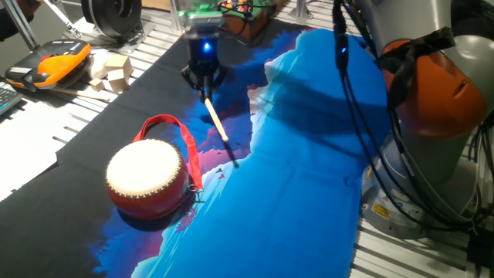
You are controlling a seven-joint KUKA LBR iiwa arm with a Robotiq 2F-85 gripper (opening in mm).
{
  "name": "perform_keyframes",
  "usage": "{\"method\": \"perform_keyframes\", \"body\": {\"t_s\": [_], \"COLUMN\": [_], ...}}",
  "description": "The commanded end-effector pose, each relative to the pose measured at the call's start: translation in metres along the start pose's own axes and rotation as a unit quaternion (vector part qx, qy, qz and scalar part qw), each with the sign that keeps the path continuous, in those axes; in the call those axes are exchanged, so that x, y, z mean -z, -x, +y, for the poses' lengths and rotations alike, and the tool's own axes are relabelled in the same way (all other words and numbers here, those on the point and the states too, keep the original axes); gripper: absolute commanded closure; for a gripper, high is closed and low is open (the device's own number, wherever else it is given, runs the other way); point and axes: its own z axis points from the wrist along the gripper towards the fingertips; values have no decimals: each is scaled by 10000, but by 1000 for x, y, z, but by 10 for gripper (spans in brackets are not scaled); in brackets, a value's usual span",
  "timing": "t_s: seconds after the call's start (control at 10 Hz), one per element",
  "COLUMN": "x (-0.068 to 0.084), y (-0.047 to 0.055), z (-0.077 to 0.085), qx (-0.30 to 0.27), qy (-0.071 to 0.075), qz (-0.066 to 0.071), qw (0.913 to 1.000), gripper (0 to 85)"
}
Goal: Play the drum
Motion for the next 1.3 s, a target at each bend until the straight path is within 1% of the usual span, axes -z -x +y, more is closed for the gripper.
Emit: {"method": "perform_keyframes", "body": {"t_s": [0.0, 0.1, 0.2, 0.3, 0.4, 0.5, 0.6, 0.7, 0.8, 0.9, 1.0, 1.1, 1.2], "x": [9, 10, 10, 10, 11, 14, 15, 16, 15, 15, 15, 15, 15], "y": [-8, -14, -19, -23, -28, -33, -35, -36, -35, -34, -34, -34, -34], "z": [3, 7, 11, 14, 17, 18, 17, 17, 17, 17, 17, 17, 17], "qx": [-48, -99, -133, -169, -292, -426, -494, -490, -452, -355, -283, -96, 110], "qy": [-7, -46, -76, -159, -119, 16, 98, 96, 34, -113, -156, -442, -682], "qz": [-50, -139, -243, -386, -495, -564, -573, -561, -578, -615, -615, -705, -813], "qw": [10000, 9998, 9996, 9990, 9983, 9975, 9971, 9972, 9973, 9974, 9976, 9965, 9943], "gripper": [850, 850, 850, 850, 850, 850, 850, 850, 850, 850, 850, 850, 850]}}
